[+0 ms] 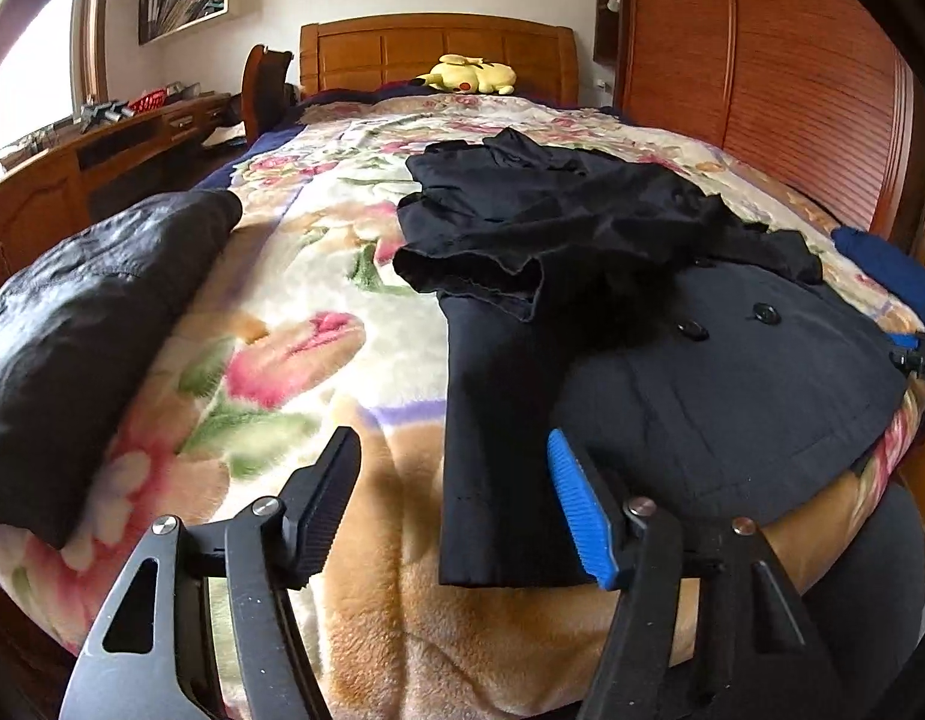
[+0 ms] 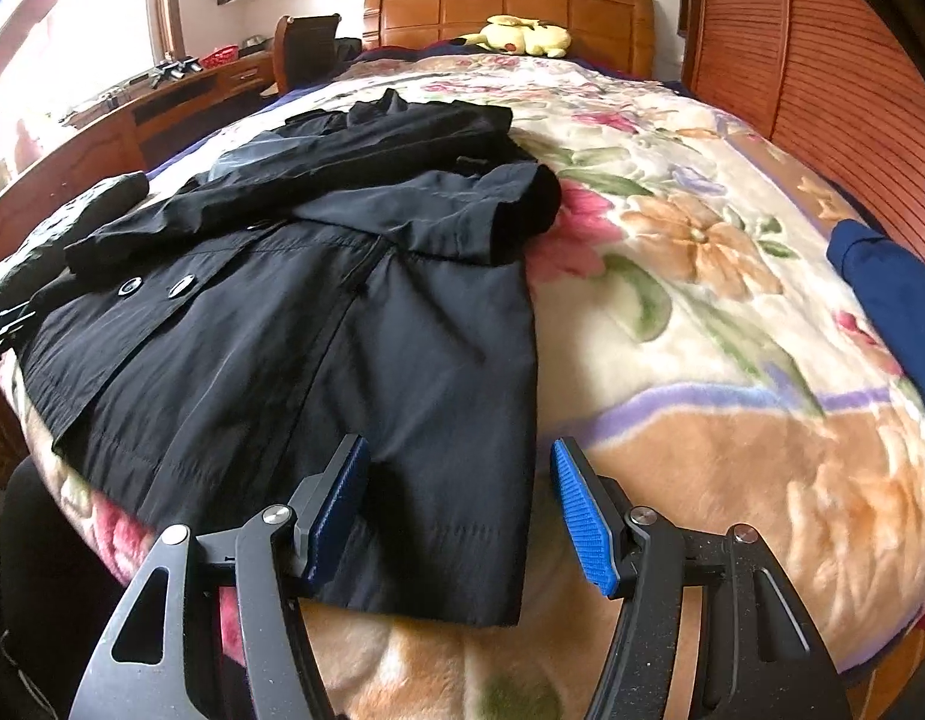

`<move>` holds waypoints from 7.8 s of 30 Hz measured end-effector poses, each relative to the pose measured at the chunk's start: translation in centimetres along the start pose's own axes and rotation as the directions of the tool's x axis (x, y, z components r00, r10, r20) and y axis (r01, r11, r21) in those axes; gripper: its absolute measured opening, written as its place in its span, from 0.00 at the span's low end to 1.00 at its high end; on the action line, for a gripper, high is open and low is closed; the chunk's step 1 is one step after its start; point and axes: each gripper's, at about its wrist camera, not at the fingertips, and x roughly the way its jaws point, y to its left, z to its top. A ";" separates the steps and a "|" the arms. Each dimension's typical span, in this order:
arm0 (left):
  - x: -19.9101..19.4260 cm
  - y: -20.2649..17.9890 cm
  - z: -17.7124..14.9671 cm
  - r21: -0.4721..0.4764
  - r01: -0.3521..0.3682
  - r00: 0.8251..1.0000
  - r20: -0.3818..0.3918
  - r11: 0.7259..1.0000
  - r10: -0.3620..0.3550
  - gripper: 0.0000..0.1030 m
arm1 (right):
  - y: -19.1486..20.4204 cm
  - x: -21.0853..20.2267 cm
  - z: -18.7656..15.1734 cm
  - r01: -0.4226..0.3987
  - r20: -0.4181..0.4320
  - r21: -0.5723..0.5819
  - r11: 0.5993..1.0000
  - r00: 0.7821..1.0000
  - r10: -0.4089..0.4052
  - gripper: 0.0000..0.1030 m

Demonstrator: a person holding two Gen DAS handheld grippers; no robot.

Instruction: Fold large clothes

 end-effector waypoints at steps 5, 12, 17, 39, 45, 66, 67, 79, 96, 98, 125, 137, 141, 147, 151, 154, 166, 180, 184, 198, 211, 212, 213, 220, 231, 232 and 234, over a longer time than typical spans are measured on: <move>0.3 0.1 0.0 -0.007 0.006 1.000 -0.007 1.000 -0.006 0.64 | 0.3 0.2 -0.2 -0.005 -0.005 -0.005 1.000 1.000 0.005 0.60; 0.1 0.0 -0.4 -0.022 0.061 0.998 0.002 0.998 -0.061 0.45 | 0.4 0.9 -0.1 -0.005 0.011 0.036 0.999 1.000 0.004 0.59; -0.4 0.0 -0.4 -0.029 0.071 0.997 0.005 0.997 -0.071 0.24 | 0.9 0.9 0.0 -0.003 0.030 0.023 1.000 1.000 0.002 0.40; -12.7 -2.4 3.6 0.077 0.086 0.954 0.281 0.993 -0.104 0.05 | 4.3 -13.1 3.3 0.006 0.288 -0.103 0.995 0.957 0.024 0.08; -18.3 -3.2 5.7 0.123 0.065 0.915 0.389 0.990 -0.108 0.05 | 4.9 -20.4 3.9 0.031 0.380 -0.151 0.988 0.924 0.029 0.08; -23.3 -2.0 9.4 0.105 0.021 0.846 0.528 0.994 -0.073 0.05 | 3.5 -29.3 2.3 0.090 0.529 -0.168 0.982 0.849 0.012 0.08; -22.4 -2.0 9.4 0.104 0.010 0.856 0.514 0.995 -0.062 0.05 | 3.8 -28.1 2.7 0.093 0.512 -0.167 0.982 0.859 0.006 0.08; -9.8 -0.3 9.6 0.077 -0.019 0.940 0.340 0.997 -0.008 0.05 | 3.0 -15.9 5.7 0.100 0.366 -0.155 0.983 0.930 -0.037 0.08; 5.7 1.0 20.0 0.094 -0.055 0.979 0.201 0.994 0.035 0.05 | 2.4 -3.6 17.2 0.137 0.270 -0.155 0.978 0.959 -0.092 0.08; 7.0 0.9 20.8 0.099 -0.066 0.981 0.187 0.993 0.047 0.05 | 2.3 -1.5 18.3 0.139 0.244 -0.147 0.979 0.965 -0.101 0.09; 9.7 -0.1 18.9 0.122 0.015 0.997 0.075 0.992 -0.024 0.78 | 1.1 5.9 21.4 0.095 0.016 -0.053 0.994 0.995 -0.094 0.65; 6.8 -0.7 14.8 0.099 0.035 0.996 0.082 0.994 -0.043 0.78 | 0.2 11.5 21.5 0.060 -0.159 -0.034 0.998 0.985 -0.064 0.65; 6.7 -0.8 14.1 0.095 0.046 0.995 0.083 0.994 -0.054 0.78 | 0.5 12.0 21.4 -0.001 -0.168 -0.052 0.999 0.986 -0.008 0.24; 6.4 -1.4 13.7 0.112 0.032 0.996 0.079 0.993 -0.041 0.78 | 1.0 10.1 22.2 0.062 -0.067 -0.098 0.993 0.995 -0.068 0.06; 5.9 -1.7 13.6 0.122 0.024 0.996 0.078 0.992 -0.034 0.78 | 0.6 8.2 22.9 0.115 0.014 -0.069 0.991 0.993 -0.114 0.05; 5.5 -1.7 13.4 0.119 0.022 0.996 0.082 0.993 -0.032 0.78 | 1.0 6.9 23.0 0.166 0.072 -0.059 0.984 0.984 -0.162 0.05; 3.3 -2.1 11.9 0.087 0.018 0.998 0.065 0.996 -0.023 0.78 | 2.8 3.1 21.9 0.207 0.048 0.014 0.978 0.977 -0.207 0.35; -1.9 -3.4 9.7 0.075 0.050 0.996 0.066 0.996 -0.055 0.78 | 4.5 -9.1 14.5 0.091 0.124 -0.029 0.995 0.989 -0.087 0.60; -2.7 -3.5 8.6 0.073 0.053 0.996 0.064 0.996 -0.058 0.78 | 6.0 -9.7 12.1 0.040 0.128 -0.026 0.999 0.991 -0.036 0.60; -2.7 -2.8 5.3 0.041 0.015 0.999 0.036 0.999 -0.016 0.78 | 13.2 -5.0 10.1 -0.161 0.156 -0.067 0.985 0.973 0.170 0.60; -2.2 -1.9 5.1 0.014 0.001 0.999 0.046 1.000 -0.002 0.78 | 15.0 0.5 8.8 -0.159 0.027 -0.137 0.978 0.986 0.165 0.61; -1.9 -1.9 5.2 0.015 -0.002 0.999 0.047 1.000 0.002 0.78 | 14.9 0.3 8.9 -0.155 0.036 -0.127 0.980 0.986 0.161 0.61; -1.8 -1.9 5.3 0.013 -0.002 0.999 0.047 1.000 0.001 0.78 | 14.7 0.0 9.0 -0.156 0.056 -0.113 0.981 0.985 0.163 0.61; -0.8 -0.6 4.9 -0.004 -0.022 0.999 0.033 1.000 0.022 0.78 | 17.2 -0.8 8.5 -0.223 0.149 -0.149 0.963 0.958 0.245 0.60; -1.1 1.5 3.7 -0.040 -0.037 0.999 0.017 0.999 0.038 0.78 | 19.8 2.6 8.2 -0.243 0.055 -0.201 0.949 0.965 0.258 0.60; -1.1 1.5 3.8 -0.041 -0.039 0.999 0.016 0.998 0.040 0.78 | 19.4 1.8 7.9 -0.252 0.067 -0.186 0.950 0.961 0.268 0.60; -1.0 1.3 3.8 -0.041 -0.029 0.999 0.015 0.999 0.030 0.78 | 18.5 0.8 8.2 -0.222 0.105 -0.171 0.960 0.965 0.242 0.60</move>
